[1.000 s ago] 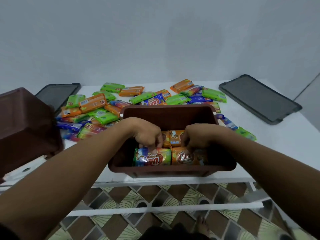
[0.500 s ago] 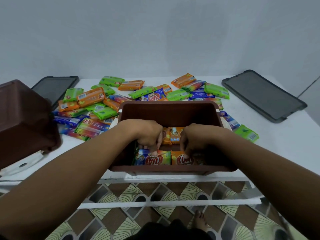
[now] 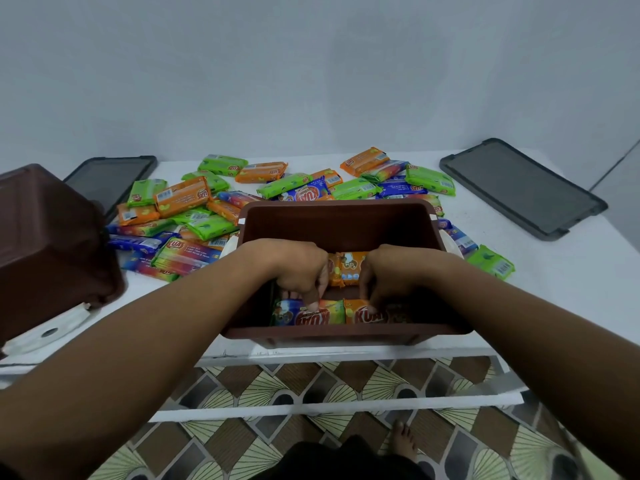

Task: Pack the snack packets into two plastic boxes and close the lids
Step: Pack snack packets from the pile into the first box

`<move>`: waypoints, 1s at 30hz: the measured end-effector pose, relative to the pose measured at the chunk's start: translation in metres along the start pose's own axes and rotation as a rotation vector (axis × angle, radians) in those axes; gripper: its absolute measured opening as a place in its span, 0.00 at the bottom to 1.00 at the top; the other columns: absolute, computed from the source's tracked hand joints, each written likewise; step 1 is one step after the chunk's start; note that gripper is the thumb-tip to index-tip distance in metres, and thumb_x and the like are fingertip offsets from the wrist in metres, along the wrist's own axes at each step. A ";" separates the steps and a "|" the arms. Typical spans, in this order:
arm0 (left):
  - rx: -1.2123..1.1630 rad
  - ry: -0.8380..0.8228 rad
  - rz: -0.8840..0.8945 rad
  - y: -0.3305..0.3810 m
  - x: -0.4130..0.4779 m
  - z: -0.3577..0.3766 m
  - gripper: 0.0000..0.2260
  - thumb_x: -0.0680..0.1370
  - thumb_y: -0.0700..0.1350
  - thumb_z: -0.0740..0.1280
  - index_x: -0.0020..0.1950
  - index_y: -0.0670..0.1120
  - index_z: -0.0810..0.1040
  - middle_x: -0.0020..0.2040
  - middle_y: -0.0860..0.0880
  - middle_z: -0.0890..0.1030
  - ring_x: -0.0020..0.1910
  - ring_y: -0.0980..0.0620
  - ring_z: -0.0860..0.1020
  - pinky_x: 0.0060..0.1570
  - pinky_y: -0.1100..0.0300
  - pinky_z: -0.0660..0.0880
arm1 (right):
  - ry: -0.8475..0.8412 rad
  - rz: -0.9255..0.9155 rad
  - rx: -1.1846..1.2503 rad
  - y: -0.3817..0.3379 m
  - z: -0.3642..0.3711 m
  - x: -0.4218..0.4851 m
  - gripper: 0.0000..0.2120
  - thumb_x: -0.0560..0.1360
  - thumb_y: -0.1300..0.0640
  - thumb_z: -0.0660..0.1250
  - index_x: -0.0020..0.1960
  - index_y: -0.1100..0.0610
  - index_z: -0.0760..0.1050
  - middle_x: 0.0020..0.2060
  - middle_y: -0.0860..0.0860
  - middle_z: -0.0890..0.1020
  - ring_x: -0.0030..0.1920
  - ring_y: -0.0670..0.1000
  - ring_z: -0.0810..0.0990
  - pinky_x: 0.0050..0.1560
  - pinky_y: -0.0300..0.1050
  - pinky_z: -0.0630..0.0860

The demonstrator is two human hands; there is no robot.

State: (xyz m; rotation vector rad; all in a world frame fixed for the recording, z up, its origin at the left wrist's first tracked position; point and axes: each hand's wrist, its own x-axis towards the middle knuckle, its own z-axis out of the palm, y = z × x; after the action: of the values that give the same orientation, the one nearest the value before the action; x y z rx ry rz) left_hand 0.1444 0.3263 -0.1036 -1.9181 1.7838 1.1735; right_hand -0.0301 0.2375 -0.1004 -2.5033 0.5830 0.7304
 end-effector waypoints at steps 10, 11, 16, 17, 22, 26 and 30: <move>0.003 -0.041 -0.036 0.004 -0.002 0.002 0.09 0.76 0.43 0.75 0.54 0.42 0.84 0.48 0.40 0.86 0.48 0.42 0.86 0.40 0.56 0.84 | -0.029 0.018 0.027 0.000 0.001 -0.001 0.08 0.75 0.54 0.74 0.54 0.51 0.84 0.51 0.46 0.83 0.50 0.46 0.79 0.44 0.37 0.73; -0.001 -0.040 -0.033 0.003 -0.002 0.002 0.09 0.76 0.44 0.75 0.54 0.42 0.85 0.48 0.40 0.86 0.48 0.43 0.86 0.41 0.56 0.84 | -0.031 0.016 0.031 0.000 0.001 -0.001 0.08 0.75 0.54 0.74 0.54 0.51 0.84 0.50 0.46 0.82 0.49 0.45 0.78 0.43 0.37 0.73; -0.064 0.037 0.025 0.005 -0.012 -0.010 0.07 0.77 0.44 0.73 0.53 0.44 0.85 0.43 0.44 0.86 0.40 0.49 0.85 0.42 0.57 0.83 | 0.073 -0.060 0.077 0.000 -0.010 -0.005 0.12 0.75 0.53 0.73 0.58 0.49 0.83 0.49 0.43 0.80 0.51 0.45 0.79 0.50 0.39 0.75; -0.090 0.088 0.046 0.007 -0.016 -0.016 0.06 0.78 0.43 0.72 0.53 0.44 0.85 0.40 0.45 0.86 0.38 0.50 0.85 0.41 0.57 0.83 | 0.145 -0.106 0.093 0.001 -0.016 -0.008 0.11 0.75 0.54 0.73 0.57 0.49 0.83 0.48 0.42 0.81 0.48 0.42 0.79 0.49 0.35 0.74; -0.147 0.410 0.188 0.027 -0.034 -0.052 0.04 0.76 0.39 0.72 0.46 0.47 0.85 0.34 0.53 0.85 0.32 0.56 0.83 0.36 0.63 0.79 | 0.467 -0.239 0.260 0.013 -0.059 -0.024 0.03 0.73 0.58 0.75 0.47 0.52 0.85 0.33 0.46 0.84 0.31 0.38 0.78 0.34 0.28 0.72; -0.255 0.692 0.235 0.046 -0.030 -0.078 0.02 0.74 0.44 0.76 0.45 0.48 0.85 0.30 0.57 0.81 0.29 0.57 0.79 0.32 0.68 0.72 | 0.648 -0.245 0.350 0.036 -0.093 -0.034 0.03 0.72 0.60 0.74 0.43 0.54 0.85 0.31 0.51 0.84 0.31 0.46 0.79 0.34 0.35 0.73; -0.327 0.885 0.294 0.067 -0.016 -0.098 0.05 0.73 0.44 0.78 0.45 0.46 0.85 0.32 0.57 0.81 0.31 0.57 0.77 0.36 0.63 0.73 | 0.743 -0.265 0.373 0.066 -0.118 -0.042 0.03 0.72 0.58 0.75 0.45 0.51 0.85 0.35 0.48 0.85 0.34 0.43 0.80 0.37 0.35 0.75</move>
State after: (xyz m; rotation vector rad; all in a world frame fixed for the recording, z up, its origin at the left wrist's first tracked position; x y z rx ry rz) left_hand 0.1204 0.2577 -0.0090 -2.7191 2.4832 0.7537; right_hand -0.0506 0.1328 -0.0078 -2.3675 0.5402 -0.4047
